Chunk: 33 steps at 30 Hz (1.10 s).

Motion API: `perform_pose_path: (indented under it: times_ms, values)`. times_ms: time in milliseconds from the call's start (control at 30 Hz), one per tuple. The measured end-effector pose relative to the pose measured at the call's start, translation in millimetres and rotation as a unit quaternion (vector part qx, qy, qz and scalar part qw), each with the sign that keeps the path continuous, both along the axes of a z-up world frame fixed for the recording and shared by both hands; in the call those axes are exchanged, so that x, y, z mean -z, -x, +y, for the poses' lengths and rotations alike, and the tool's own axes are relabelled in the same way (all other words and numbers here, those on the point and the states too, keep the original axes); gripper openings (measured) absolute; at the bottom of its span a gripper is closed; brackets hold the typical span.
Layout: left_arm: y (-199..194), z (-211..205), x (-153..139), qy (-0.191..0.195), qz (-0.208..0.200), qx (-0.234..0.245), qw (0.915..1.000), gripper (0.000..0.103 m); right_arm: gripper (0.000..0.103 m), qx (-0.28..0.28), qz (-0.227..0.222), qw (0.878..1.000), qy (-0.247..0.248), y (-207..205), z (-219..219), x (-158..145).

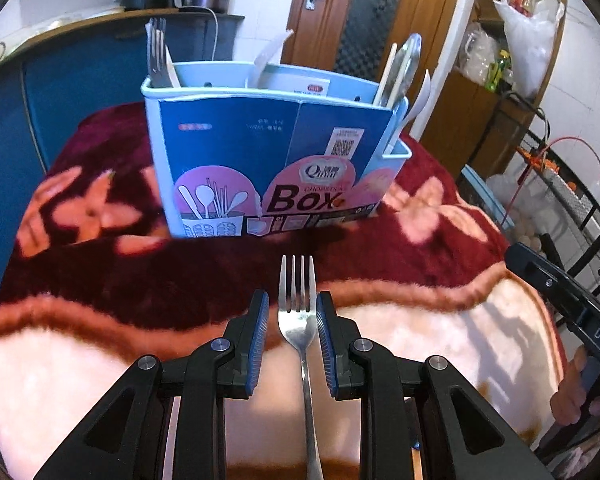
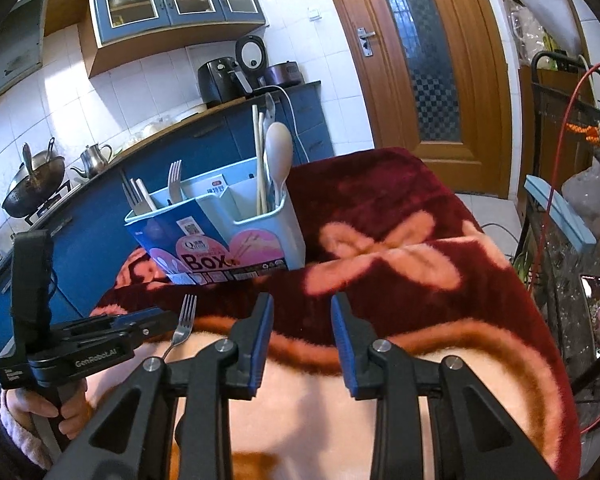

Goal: Organize utensils
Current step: 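Close the left tool on the silver fork while the right tool approaches the black spoon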

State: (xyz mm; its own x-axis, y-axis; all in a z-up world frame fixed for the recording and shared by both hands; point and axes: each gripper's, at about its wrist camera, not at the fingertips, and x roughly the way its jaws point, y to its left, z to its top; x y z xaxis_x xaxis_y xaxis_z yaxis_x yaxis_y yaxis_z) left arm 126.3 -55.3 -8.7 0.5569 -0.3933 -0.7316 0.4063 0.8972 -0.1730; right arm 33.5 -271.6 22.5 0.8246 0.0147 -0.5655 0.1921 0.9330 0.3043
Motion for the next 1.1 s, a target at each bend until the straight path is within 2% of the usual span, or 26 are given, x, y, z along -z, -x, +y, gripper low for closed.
perform_pose_path:
  times_ms: [400, 500, 567, 700, 833, 1100]
  values:
    - [-23.8, -17.4, 18.4, -0.016, 0.034, 0.021, 0.9991, 0.029, 0.033, -0.003, 0.01, 1.0, -0.008, -2.1, -1.8, 6.7]
    - [-24.6, -20.9, 19.0, -0.018, 0.03, 0.021, 0.9992, 0.029, 0.033, -0.003, 0.011, 1.0, -0.01, -1.8, -1.6, 8.7]
    - [-25.4, -21.2, 18.7, -0.016, 0.029, 0.019, 0.9993, 0.023, 0.033, -0.003, 0.013, 1.0, -0.011, -1.5, -1.9, 9.7]
    - [-24.7, -19.2, 18.7, -0.007, 0.027, 0.013, 0.9995, 0.023, 0.033, -0.004, 0.016, 1.0, -0.013, -2.1, -2.5, 11.4]
    - [-19.8, -11.5, 14.7, -0.001, 0.017, -0.006, 0.9998, 0.023, 0.033, -0.007, 0.018, 1.0, -0.015, -1.7, -2.0, 12.4]
    - [3.5, 19.0, -9.1, 0.028, -0.032, -0.049, 0.9979, 0.023, 0.033, -0.026, 0.023, 0.999, -0.009, 0.1, 9.7, 9.7]
